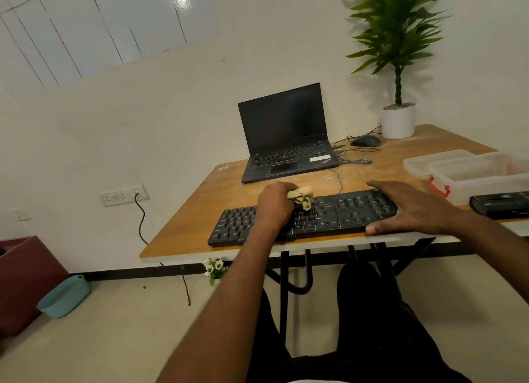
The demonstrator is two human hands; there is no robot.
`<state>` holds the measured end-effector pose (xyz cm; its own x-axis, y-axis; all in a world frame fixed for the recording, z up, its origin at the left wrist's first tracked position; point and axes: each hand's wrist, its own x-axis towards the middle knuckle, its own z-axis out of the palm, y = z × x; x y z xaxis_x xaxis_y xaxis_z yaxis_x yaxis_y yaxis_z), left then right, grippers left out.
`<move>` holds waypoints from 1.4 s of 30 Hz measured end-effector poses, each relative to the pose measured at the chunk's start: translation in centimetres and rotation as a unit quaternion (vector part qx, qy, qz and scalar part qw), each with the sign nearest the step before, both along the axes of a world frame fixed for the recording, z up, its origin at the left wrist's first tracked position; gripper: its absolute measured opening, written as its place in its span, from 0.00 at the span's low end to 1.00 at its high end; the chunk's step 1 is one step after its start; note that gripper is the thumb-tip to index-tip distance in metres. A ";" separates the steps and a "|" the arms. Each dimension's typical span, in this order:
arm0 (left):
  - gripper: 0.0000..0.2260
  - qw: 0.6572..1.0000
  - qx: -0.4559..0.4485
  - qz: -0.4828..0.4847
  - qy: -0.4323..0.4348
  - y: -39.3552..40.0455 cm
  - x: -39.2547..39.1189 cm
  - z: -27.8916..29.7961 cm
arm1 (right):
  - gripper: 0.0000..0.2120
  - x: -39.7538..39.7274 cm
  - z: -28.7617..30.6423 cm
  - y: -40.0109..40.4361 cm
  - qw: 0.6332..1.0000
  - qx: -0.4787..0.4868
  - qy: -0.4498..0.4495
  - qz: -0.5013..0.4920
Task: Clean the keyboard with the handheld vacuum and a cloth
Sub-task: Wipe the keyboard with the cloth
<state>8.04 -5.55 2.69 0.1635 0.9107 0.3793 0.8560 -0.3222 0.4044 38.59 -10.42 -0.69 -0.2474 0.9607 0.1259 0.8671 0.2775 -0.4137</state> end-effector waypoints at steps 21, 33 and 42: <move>0.18 0.999 -0.030 -0.006 -0.033 -2.1 1.6 0.2 | 0.61 0.0 0.0 0.0 1.000 -0.004 0.009 0.001; 0.17 0.992 0.002 0.094 -0.090 -2.7 -2.6 -0.3 | 0.61 0.0 0.0 0.0 1.000 -0.005 0.009 0.003; 0.16 0.995 -0.015 0.039 -0.094 -3.4 0.2 -0.2 | 0.61 -0.3 0.1 -0.4 1.000 -0.008 0.015 0.003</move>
